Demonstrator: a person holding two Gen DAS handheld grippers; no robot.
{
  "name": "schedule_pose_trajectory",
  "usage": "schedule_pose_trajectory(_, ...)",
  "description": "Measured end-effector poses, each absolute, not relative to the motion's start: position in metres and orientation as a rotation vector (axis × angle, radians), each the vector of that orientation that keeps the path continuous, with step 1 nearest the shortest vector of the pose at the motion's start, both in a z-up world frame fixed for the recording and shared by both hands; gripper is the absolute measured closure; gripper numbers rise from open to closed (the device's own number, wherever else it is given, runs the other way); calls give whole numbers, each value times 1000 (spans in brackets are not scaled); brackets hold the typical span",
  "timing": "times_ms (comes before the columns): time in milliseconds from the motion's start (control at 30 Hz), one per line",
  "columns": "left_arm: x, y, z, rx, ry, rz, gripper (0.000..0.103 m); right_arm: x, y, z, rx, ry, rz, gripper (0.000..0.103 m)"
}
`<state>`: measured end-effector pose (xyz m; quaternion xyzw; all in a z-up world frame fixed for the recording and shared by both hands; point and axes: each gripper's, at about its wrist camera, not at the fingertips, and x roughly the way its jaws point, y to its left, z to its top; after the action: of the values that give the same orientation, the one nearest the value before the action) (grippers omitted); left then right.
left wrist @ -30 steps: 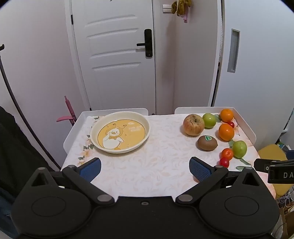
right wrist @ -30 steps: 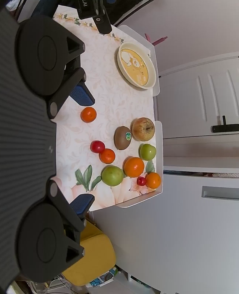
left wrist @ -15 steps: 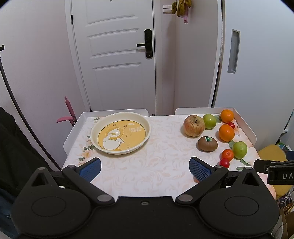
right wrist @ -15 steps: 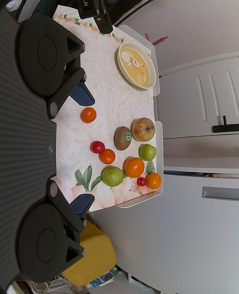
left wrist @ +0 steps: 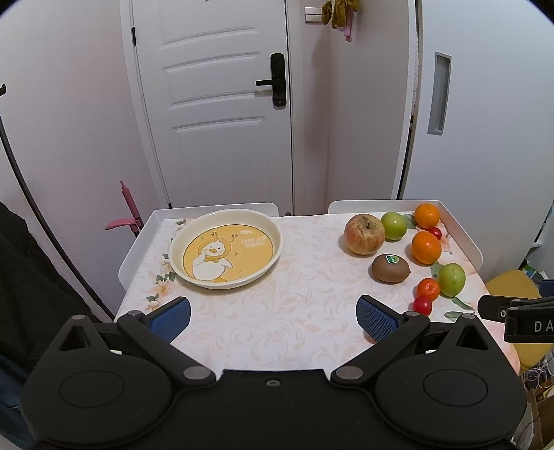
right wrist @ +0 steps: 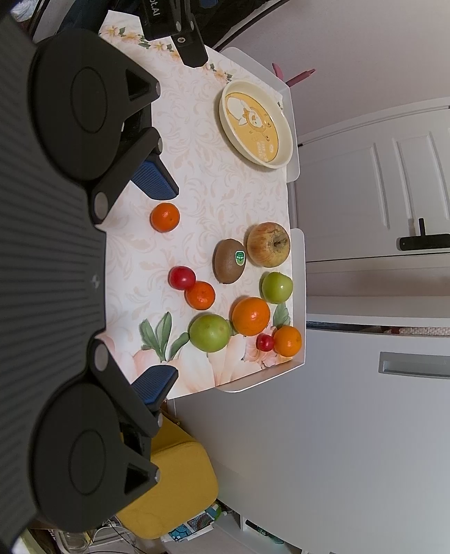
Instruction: Organize fruits
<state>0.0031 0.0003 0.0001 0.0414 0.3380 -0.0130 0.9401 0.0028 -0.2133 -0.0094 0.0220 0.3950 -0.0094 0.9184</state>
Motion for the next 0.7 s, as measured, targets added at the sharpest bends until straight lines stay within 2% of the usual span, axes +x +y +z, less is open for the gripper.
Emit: schedule_pose_trajectory(700, 4, 3, -1, 79, 692, -27, 0, 4, -213, -9, 45, 814, -19, 0)
